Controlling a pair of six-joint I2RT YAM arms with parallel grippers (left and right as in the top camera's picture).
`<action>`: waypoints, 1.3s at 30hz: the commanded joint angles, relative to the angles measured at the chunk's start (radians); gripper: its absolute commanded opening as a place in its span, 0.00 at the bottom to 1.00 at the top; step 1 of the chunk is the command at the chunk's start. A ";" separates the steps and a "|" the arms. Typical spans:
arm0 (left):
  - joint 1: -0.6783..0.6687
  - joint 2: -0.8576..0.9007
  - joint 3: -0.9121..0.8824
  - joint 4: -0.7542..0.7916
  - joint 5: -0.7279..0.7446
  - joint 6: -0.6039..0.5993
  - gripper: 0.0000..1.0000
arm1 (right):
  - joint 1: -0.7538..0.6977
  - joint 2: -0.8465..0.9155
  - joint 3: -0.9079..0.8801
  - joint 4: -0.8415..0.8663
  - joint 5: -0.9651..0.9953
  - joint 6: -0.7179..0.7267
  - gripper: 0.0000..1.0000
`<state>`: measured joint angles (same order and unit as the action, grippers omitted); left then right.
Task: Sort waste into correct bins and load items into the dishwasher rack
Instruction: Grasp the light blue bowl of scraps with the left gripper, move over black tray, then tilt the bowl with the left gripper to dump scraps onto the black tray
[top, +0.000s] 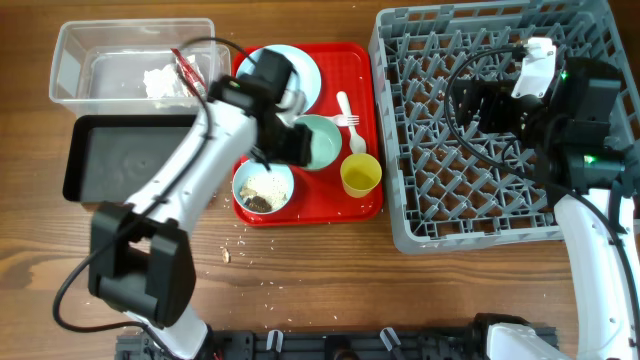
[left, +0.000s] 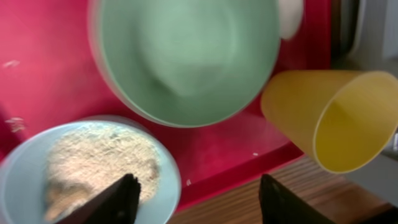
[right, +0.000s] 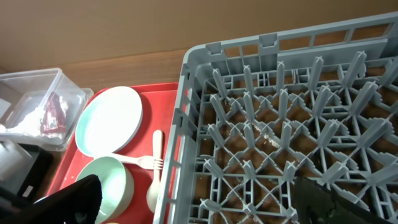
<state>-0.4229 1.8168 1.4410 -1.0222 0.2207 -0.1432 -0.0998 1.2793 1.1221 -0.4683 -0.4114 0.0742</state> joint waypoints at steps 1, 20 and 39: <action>-0.042 0.003 -0.098 0.063 -0.032 0.007 0.59 | 0.004 0.008 0.021 -0.005 -0.016 0.008 1.00; 0.007 -0.124 -0.061 0.005 -0.032 -0.010 0.04 | 0.004 0.008 0.021 -0.016 -0.016 0.040 1.00; 0.994 -0.011 -0.102 0.092 0.800 0.254 0.04 | 0.005 0.008 0.021 -0.020 -0.016 0.037 1.00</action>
<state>0.5171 1.7519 1.3491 -0.9337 0.8158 0.0513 -0.0998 1.2793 1.1225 -0.4870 -0.4114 0.1047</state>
